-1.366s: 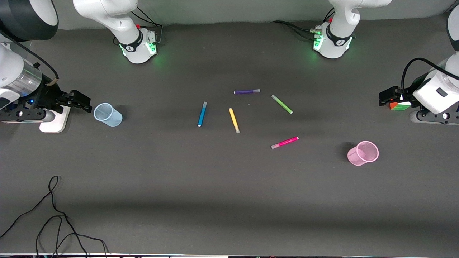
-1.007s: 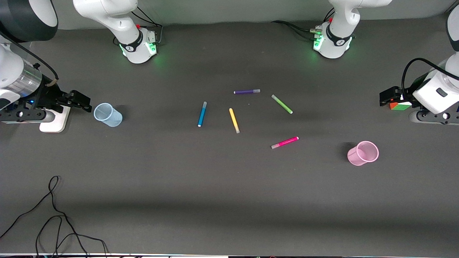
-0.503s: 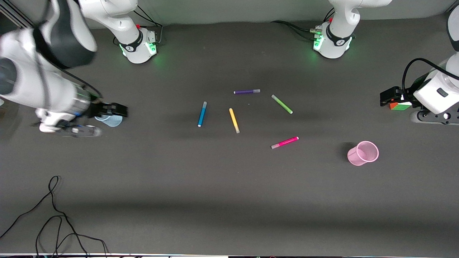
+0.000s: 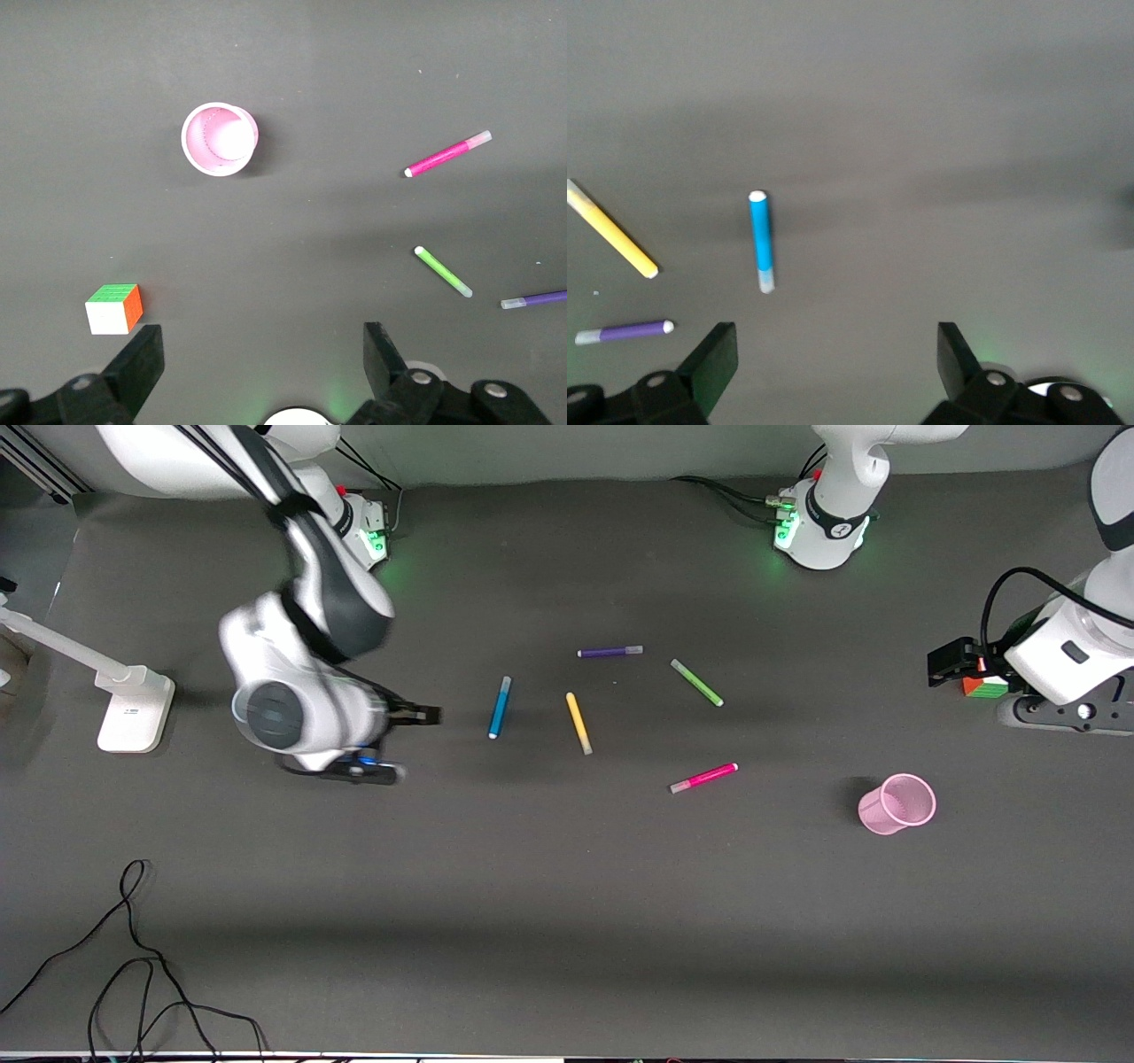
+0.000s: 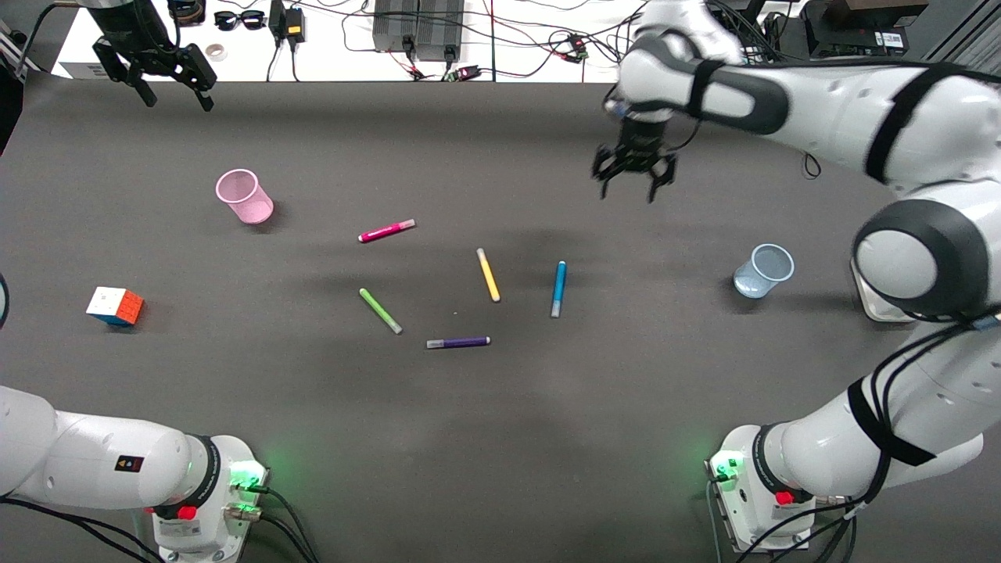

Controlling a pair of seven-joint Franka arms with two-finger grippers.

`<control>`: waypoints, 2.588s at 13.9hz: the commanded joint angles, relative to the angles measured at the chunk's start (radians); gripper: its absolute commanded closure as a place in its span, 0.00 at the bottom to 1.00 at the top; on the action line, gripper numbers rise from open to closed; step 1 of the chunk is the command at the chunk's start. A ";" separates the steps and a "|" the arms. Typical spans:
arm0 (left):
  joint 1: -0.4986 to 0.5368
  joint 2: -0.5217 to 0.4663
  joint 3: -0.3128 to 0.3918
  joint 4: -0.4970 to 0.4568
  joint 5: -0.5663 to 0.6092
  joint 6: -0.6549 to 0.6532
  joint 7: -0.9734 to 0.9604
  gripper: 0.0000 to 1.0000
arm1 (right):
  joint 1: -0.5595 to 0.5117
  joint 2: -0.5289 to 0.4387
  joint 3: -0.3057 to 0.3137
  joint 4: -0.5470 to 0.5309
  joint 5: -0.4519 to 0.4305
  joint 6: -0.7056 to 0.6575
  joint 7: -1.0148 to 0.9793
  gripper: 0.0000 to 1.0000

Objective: Place pink and blue markers in matching cups
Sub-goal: 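Reach the right gripper down to the blue marker while the left gripper moves out, then grasp the blue marker with the right gripper while the left gripper reaches pink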

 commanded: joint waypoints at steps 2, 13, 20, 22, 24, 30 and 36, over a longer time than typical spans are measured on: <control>-0.038 -0.022 -0.067 -0.026 -0.029 0.014 -0.110 0.00 | 0.035 0.147 0.035 0.021 0.012 0.104 0.137 0.00; -0.210 0.041 -0.132 -0.060 -0.030 0.046 -0.243 0.00 | 0.112 0.271 0.037 -0.076 0.011 0.362 0.302 0.13; -0.232 0.061 -0.132 -0.047 -0.018 0.090 0.020 0.00 | 0.112 0.266 0.037 -0.093 0.011 0.385 0.302 0.79; -0.255 0.061 -0.133 -0.052 -0.018 0.124 0.133 0.00 | 0.112 0.262 0.037 -0.094 0.009 0.385 0.302 0.91; -0.261 0.064 -0.133 -0.055 -0.016 0.145 0.250 0.00 | 0.110 0.253 0.035 -0.099 0.001 0.385 0.300 0.98; -0.269 0.067 -0.133 -0.096 -0.015 0.234 0.448 0.00 | 0.078 0.110 0.026 -0.101 -0.037 0.263 0.284 1.00; -0.243 0.098 -0.125 -0.308 -0.012 0.476 0.450 0.00 | -0.002 -0.183 -0.043 -0.162 -0.109 0.193 0.120 1.00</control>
